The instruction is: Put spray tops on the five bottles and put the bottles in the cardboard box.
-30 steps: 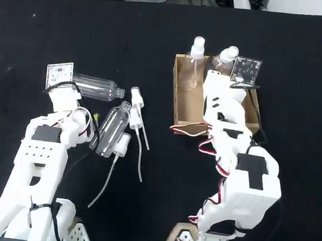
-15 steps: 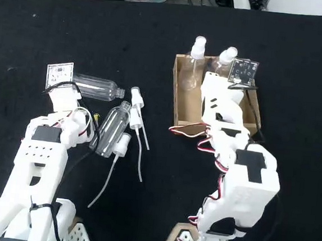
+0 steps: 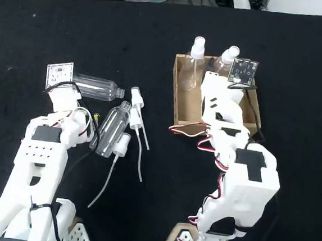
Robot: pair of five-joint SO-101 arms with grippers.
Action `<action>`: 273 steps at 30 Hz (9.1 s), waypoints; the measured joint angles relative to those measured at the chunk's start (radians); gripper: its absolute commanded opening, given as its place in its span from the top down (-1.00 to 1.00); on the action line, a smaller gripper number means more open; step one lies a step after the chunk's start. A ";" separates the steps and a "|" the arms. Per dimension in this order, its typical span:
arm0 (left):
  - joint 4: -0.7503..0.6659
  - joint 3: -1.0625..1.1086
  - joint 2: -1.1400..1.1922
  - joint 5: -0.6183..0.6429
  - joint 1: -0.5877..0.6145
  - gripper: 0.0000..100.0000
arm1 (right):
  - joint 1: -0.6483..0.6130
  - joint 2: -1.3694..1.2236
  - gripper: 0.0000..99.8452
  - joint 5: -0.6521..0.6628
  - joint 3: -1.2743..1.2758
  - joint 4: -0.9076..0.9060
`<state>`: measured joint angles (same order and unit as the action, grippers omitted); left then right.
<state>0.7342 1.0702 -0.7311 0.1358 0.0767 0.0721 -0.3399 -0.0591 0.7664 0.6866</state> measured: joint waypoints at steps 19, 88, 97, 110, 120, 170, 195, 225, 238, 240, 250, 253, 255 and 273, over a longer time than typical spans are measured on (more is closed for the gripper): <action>0.000 0.000 0.000 0.000 0.000 0.65 | 0.003 0.035 0.33 0.000 0.015 -0.094; 0.000 0.000 0.000 0.000 0.000 0.65 | 0.068 0.568 0.66 0.000 0.132 -0.868; 0.000 0.000 0.000 0.000 0.000 0.65 | 0.068 0.568 0.67 0.002 -0.032 -1.226; 0.000 0.000 0.000 0.000 0.000 0.65 | 0.083 0.568 0.96 0.106 -0.149 -1.433; 0.000 0.000 0.000 0.000 0.000 0.65 | 0.137 0.436 0.95 0.304 -0.158 -1.384; 0.000 0.000 0.000 0.000 0.000 0.65 | 0.071 0.318 0.96 0.325 -0.153 -1.106; 0.000 0.000 0.000 0.000 0.000 0.65 | 0.221 0.224 0.96 0.038 -0.153 -0.783; 0.000 0.000 0.000 0.000 0.000 0.65 | 0.077 0.173 0.96 0.037 -0.153 -0.732; 0.000 0.000 0.000 0.000 0.000 0.65 | 0.060 0.173 0.96 0.037 -0.153 -0.732; 0.000 0.000 0.000 0.000 0.000 0.65 | 0.063 0.173 0.96 0.037 -0.153 -0.732; 0.000 0.000 0.000 0.000 0.000 0.65 | 0.074 0.258 0.96 0.037 -0.146 -0.872; 0.000 0.000 0.000 0.000 0.000 0.65 | 0.072 0.318 0.96 0.037 -0.146 -0.956; 0.000 0.000 0.000 0.000 0.000 0.65 | 0.072 0.342 0.96 0.037 -0.146 -1.022; 0.000 0.000 0.000 0.000 0.000 0.65 | -0.137 0.382 0.96 0.031 -0.054 -1.066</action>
<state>0.7342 1.0702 -0.7311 0.1358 0.0767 -0.0644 0.0422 -0.0284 0.7127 -0.3798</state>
